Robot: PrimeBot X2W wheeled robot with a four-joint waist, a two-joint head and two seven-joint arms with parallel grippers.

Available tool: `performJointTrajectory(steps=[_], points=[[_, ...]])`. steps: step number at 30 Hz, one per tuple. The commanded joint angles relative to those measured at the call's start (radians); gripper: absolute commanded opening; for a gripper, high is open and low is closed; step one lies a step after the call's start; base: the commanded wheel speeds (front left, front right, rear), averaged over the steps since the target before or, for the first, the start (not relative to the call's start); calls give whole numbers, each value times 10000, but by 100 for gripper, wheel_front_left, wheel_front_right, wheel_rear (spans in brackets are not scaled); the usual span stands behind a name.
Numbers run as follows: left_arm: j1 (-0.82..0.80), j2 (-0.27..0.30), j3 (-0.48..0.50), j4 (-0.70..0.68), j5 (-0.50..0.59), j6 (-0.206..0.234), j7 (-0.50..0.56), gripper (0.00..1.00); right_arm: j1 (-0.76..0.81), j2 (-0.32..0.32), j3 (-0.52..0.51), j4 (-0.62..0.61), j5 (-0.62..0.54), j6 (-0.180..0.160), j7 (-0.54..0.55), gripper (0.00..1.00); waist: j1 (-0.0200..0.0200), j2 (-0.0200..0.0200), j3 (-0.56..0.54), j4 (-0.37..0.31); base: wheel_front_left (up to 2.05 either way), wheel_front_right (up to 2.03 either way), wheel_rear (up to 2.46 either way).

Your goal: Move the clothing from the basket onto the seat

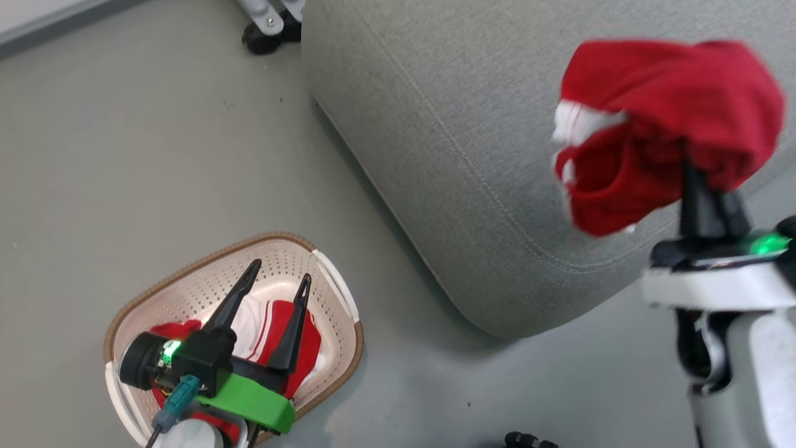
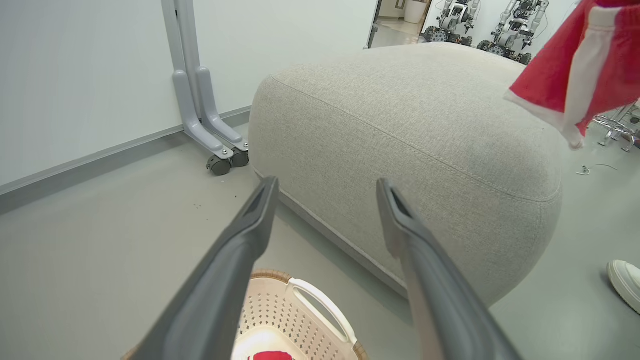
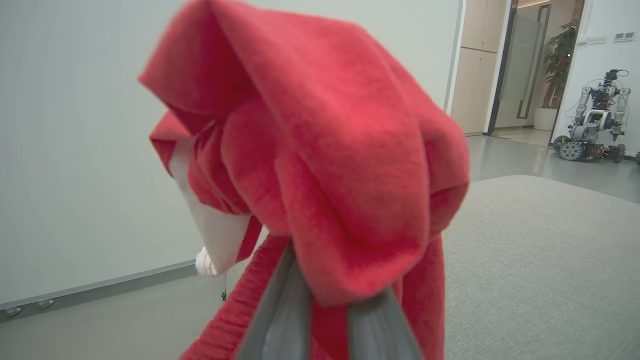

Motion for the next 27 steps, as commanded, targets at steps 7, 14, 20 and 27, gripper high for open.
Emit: performJointTrajectory(steps=[7, 14, 20, 27], points=[[-661, 678, -372, -114, 70, -23, -5, 100, -2146, -1006, -1309, 1034, 570, -10, -34, 0, 0, 0, 1438, 910, 0, 0, 0], [-1088, 944, -635, -237, 145, -24, -5, 100, -3933, -2182, -2016, 2699, 1204, -10, -34, 0, 0, 0, 2085, 1400, 0, 0, 0], [-1273, 1086, -739, -373, 152, -24, -5, 100, -5267, -2961, -2213, 4307, 1587, -10, -34, 0, 0, 0, 2568, 1695, 0, 0, 0], [-1141, 1209, -675, -367, 180, -24, -3, 100, -6047, -3568, -2168, 6200, 2392, -10, -34, 0, 0, 0, 2987, 2015, 0, 0, 0]])
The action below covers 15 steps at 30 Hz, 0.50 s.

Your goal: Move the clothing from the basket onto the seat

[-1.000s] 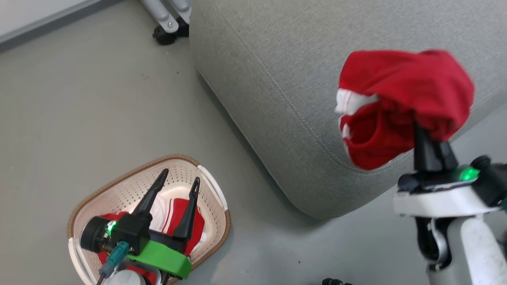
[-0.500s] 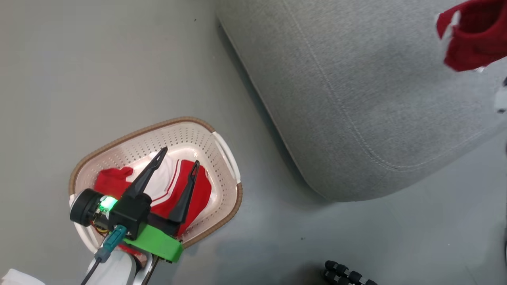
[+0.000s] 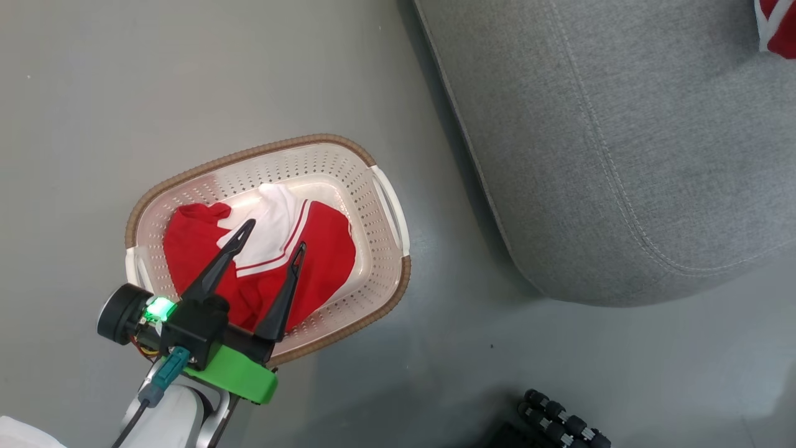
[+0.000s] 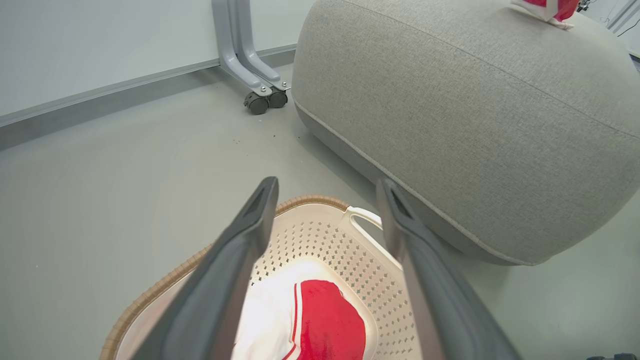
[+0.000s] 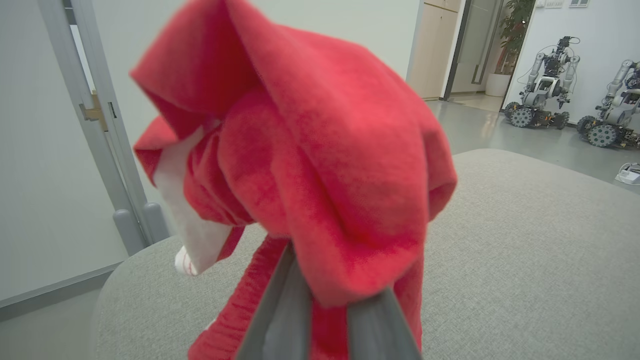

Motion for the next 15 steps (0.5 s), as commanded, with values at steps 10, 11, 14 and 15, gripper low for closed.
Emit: performJointTrajectory(steps=[10, 11, 14, 15], points=[[-11, 31, 105, -38, 27, -24, -5, 100, -564, -165, 562, 2677, 947, -10, -34, 0, -1, -1, 509, 504, 0, 0, 0], [-39, 39, 95, -17, 60, -24, -5, 100, -665, -169, 680, 2900, 1120, -10, -34, 0, -1, -1, 526, 523, 0, 0, 0], [-113, 27, 149, 20, 95, -24, -5, 100, -827, -168, 1116, 3526, 1570, -10, 31, 0, -1, -1, 542, 533, 0, 0, 0], [-120, 30, 167, 22, 109, -24, -5, 100, -910, -258, 1260, 3709, 1656, -10, 20, 33, -1, -1, 548, 523, 0, 0, 0]])
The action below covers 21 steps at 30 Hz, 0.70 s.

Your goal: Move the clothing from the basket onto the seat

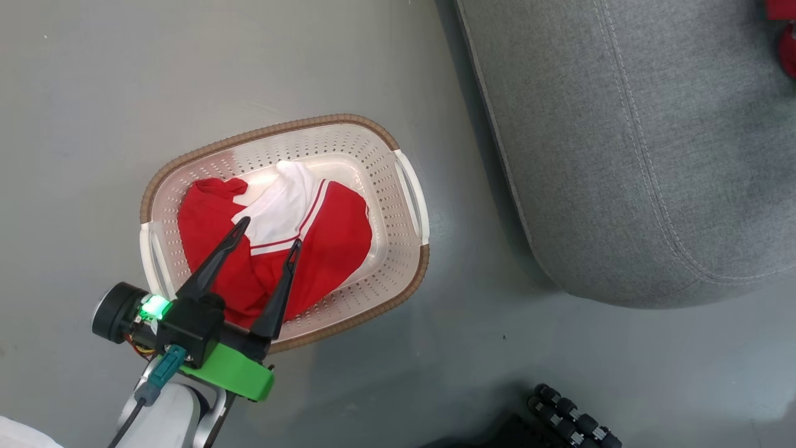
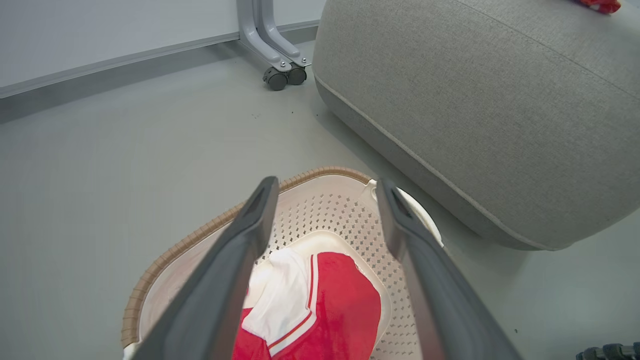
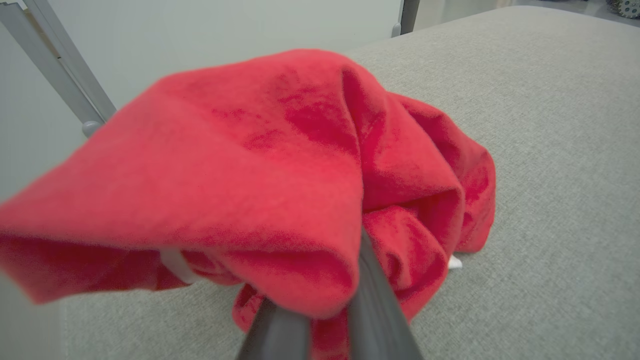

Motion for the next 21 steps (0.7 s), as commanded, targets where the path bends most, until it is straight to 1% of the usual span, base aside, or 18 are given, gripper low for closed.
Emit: performJointTrajectory(steps=[1, 2, 6, 9, 15, 21], points=[[-124, 10, 35, 13, 31, -24, -5, 100, -161, -154, 66, 125, 79, -10, -36, 48, -2, 0, -4, -13, 0, 0, 0], [-121, 21, 23, 28, 28, -24, -5, 100, -217, -188, 153, 226, 174, -10, -54, 100, -2, 0, -32, -17, 0, 0, 0], [-135, -36, 32, 92, -42, -24, -5, 100, -183, -356, 518, 430, 440, -10, -73, 100, -2, 0, -233, -33, 0, 0, 0], [-143, -131, 9, 142, -95, -24, -4, 100, -21, -533, 655, 242, 444, -10, -82, 100, -2, 0, -468, -73, 0, 0, 0], [-100, -463, -2, 301, -176, -24, -4, 100, 644, -654, 993, -618, 212, -10, -79, 100, -2, 0, -1135, -198, 0, 0, 0], [112, -837, 138, 410, -258, -24, -4, 100, 1573, -697, 1100, -1849, 105, -10, -81, 100, -2, 0, -2037, -303, 0, 0, 0]])
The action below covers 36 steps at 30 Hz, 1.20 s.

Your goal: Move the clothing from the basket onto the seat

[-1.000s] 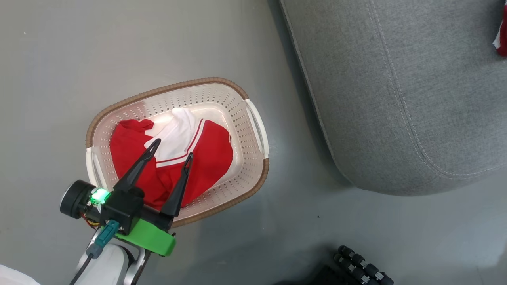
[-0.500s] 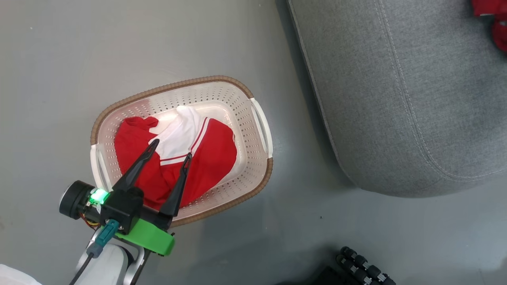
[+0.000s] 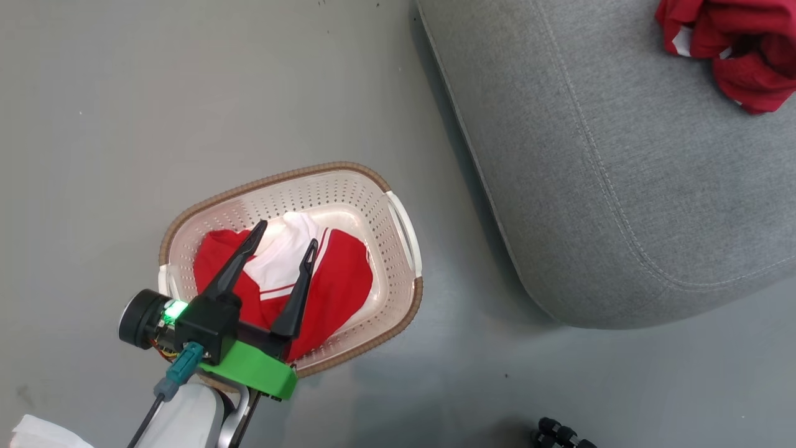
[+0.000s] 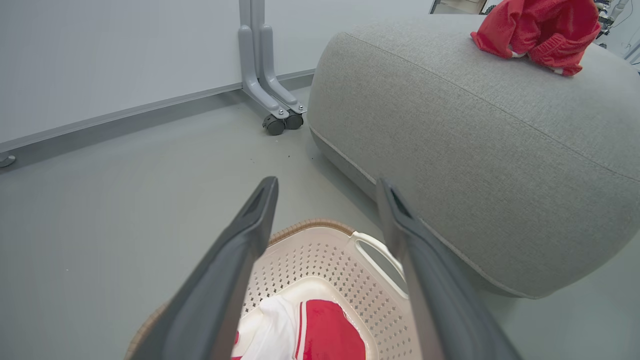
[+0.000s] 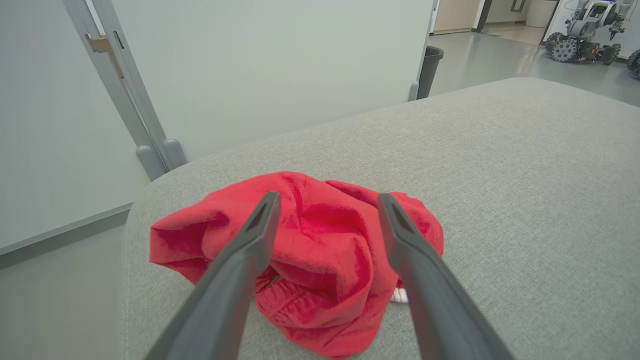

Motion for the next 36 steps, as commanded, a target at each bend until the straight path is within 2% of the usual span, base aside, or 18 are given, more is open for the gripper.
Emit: performJointTrajectory(steps=[1, 7, 9, 12, 17, 25, 31, 36], points=[[157, -70, 70, 7, -99, -24, -4, 100, 343, -54, -9, -344, -66, -10, -31, 100, -1, -1, -681, -110, 0, 0, 0], [387, -434, 304, -88, 166, -24, -4, 100, 1674, 179, -89, -2819, -150, -10, -32, 100, -1, -1, -1580, 70, 0, 0, 0], [539, -683, 415, -197, 262, -24, -4, 100, 2493, 480, -219, -4202, -252, -10, -31, 100, -1, -1, -1956, 272, 0, 0, 0], [651, -902, 692, -352, 214, -24, -4, 100, 3193, 897, -328, -5391, -356, -10, -32, 100, -1, -1, -2255, 508, 0, 0, 0], [842, -1253, 1237, -628, 315, -24, -4, 100, 4305, 1550, 129, -7067, -724, -9, -33, 100, -1, -1, -2697, 1002, 0, 0, 0], [1216, -1613, 1814, -974, 265, -24, -3, 100, 5405, 2389, 629, -8314, -1000, -9, -33, 100, -1, -1, -3342, 1899, 0, 0, 0], [1539, -1741, 1902, -1107, 213, -24, -3, 100, 6036, 2762, 593, -8534, -1302, -7, -33, 100, -1, -1, -3718, 2461, 0, 0, 0], [1809, -1794, 2181, -1190, 89, -24, -3, 100, 6434, 3033, 889, -8577, -1738, -7, -33, 100, -1, -1, -3985, 2664, 0, 0, 0]])
